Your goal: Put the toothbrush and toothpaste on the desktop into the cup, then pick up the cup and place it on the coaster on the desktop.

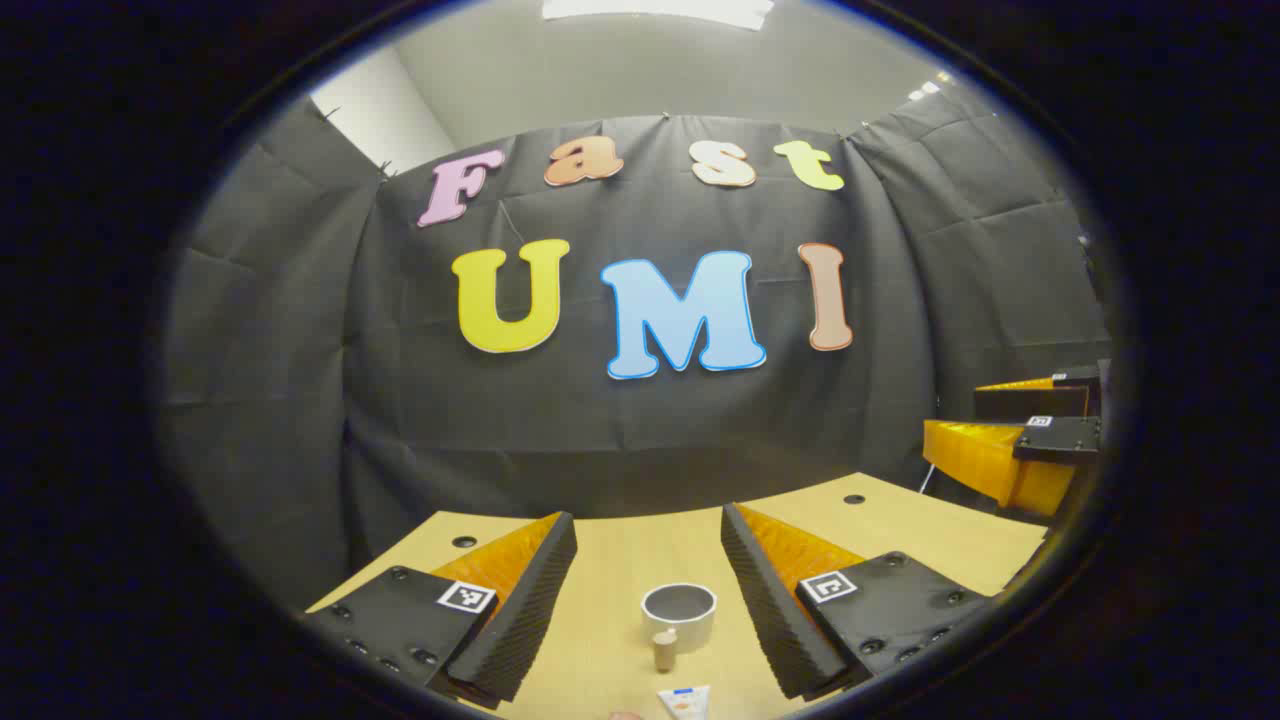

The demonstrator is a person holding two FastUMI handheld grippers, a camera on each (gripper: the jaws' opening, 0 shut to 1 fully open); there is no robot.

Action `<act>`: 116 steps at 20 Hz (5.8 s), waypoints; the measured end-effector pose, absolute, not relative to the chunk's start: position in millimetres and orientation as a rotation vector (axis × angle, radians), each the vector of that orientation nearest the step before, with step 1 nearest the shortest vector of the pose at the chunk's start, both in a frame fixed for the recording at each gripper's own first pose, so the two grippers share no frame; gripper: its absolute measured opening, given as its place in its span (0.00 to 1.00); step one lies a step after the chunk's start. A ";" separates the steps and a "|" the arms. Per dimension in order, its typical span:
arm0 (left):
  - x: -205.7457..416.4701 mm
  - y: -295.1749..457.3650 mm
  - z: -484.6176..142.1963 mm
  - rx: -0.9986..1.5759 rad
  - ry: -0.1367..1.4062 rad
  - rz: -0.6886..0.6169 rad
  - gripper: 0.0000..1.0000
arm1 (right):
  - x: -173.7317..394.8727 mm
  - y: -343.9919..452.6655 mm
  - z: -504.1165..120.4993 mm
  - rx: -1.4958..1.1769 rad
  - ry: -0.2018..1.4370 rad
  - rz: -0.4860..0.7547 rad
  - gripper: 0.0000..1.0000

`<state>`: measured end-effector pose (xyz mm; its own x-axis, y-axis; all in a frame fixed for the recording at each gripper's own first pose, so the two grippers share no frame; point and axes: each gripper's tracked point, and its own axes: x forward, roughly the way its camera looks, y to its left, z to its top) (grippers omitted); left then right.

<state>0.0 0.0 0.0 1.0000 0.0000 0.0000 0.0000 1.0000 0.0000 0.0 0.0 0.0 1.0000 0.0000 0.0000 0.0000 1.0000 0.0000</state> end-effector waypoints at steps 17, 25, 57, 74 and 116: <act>18.2 -16.5 -1.7 -0.030 0.053 0.030 1.00 | 8.4 -15.0 -26.6 -0.004 0.096 0.016 0.94; 25.1 -17.3 -34.0 -0.050 0.157 0.018 1.00 | 12.7 -1.9 -60.3 0.019 0.222 0.062 0.94; -53.6 -21.9 -281.6 -0.213 1.173 -0.016 1.00 | -51.6 48.0 -287.4 0.176 1.191 0.132 0.95; -64.2 -17.9 -312.4 -0.110 1.284 -0.041 0.51 | -67.3 44.4 -317.9 0.094 1.340 0.105 0.25; 52.7 44.4 -118.0 -0.246 0.442 0.037 0.17 | 19.7 64.3 -150.9 0.178 0.575 0.297 0.05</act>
<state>52.7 44.4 -118.0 0.9035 -0.0176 -0.4282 -0.0889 0.9697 -0.2274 19.7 64.3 -150.9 0.7980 0.3248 -0.5077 -0.2261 0.9422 0.2474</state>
